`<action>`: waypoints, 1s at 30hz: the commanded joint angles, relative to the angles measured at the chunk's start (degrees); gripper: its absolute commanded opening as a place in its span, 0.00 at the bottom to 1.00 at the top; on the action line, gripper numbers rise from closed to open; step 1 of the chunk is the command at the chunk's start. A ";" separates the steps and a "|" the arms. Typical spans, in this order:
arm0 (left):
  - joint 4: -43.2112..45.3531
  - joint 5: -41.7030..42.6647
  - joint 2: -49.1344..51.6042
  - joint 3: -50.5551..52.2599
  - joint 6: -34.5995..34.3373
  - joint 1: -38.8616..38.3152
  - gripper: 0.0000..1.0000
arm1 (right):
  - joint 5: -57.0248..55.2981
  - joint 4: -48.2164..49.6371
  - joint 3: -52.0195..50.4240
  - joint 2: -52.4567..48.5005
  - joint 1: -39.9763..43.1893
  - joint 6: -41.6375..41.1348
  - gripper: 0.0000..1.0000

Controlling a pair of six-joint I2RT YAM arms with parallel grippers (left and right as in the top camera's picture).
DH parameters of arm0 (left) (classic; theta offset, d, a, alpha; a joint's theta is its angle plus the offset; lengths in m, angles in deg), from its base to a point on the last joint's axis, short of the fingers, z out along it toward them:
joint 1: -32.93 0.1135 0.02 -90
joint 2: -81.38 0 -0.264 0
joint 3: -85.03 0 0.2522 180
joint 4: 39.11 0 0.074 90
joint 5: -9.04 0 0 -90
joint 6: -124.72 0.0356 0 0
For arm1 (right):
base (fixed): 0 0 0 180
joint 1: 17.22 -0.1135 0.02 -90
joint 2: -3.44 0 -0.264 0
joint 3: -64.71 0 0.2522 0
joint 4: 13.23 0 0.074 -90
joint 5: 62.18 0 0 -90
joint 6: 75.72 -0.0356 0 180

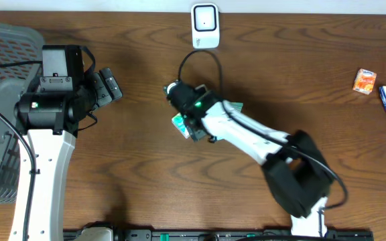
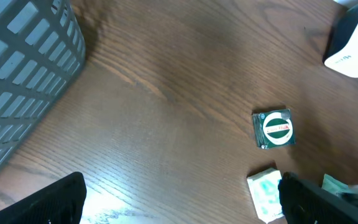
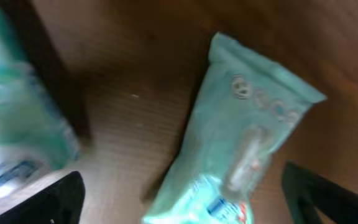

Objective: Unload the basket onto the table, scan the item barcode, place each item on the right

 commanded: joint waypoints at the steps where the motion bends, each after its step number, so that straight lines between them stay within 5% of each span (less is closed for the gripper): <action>1: 0.02 -0.94 -0.07 0.02 0.35 0.26 0.98 | -8.26 0.07 0.07 -3.85 -1.73 -1.64 0.87; 8: 0.02 -0.94 -0.07 0.02 0.35 0.26 0.98 | -8.85 -1.25 0.04 -7.61 -1.14 -1.64 0.76; 12: 0.02 -0.94 -0.07 0.02 0.35 0.26 0.97 | -7.93 -2.03 0.02 -8.55 -0.28 -1.64 0.51; 17: 0.02 -0.94 -0.07 0.02 0.35 0.26 0.98 | -3.48 -1.64 -0.76 -9.38 1.51 -1.62 0.52; 21: 0.02 -0.94 -0.07 0.02 0.35 0.26 0.98 | 1.88 -1.62 -0.74 -9.35 3.87 -1.09 0.04; 22: 0.02 -0.94 -0.07 0.02 0.37 0.26 0.98 | 3.50 -1.66 -0.68 -9.35 4.63 -0.46 0.01; 30: 0.02 -0.94 -0.07 0.02 0.35 0.26 0.98 | 26.97 -3.45 1.66 -5.18 13.05 10.43 0.01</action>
